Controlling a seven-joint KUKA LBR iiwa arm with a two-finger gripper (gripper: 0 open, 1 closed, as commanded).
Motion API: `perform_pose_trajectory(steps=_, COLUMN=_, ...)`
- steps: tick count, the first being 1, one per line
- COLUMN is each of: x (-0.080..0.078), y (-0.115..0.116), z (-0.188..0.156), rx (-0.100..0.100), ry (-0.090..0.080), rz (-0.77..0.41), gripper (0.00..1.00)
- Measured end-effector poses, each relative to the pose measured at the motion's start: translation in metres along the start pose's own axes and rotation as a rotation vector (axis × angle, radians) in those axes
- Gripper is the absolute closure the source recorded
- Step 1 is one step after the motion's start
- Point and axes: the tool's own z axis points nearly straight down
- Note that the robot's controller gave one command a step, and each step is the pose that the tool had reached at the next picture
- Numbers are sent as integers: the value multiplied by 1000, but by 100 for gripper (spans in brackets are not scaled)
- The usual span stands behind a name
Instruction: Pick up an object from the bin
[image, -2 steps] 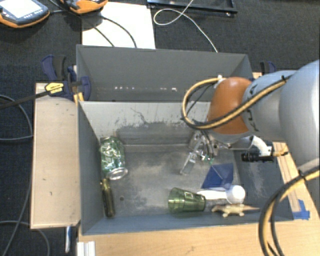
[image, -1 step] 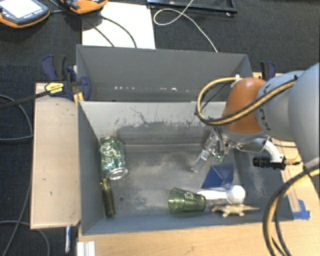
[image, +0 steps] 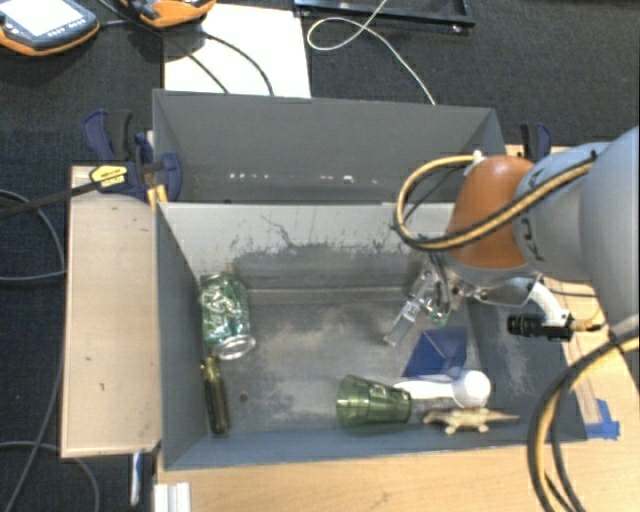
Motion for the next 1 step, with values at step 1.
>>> perform_pose_trajectory(steps=1, x=53, y=-16, z=0, rx=0, ry=1, rz=-189, gripper=0)
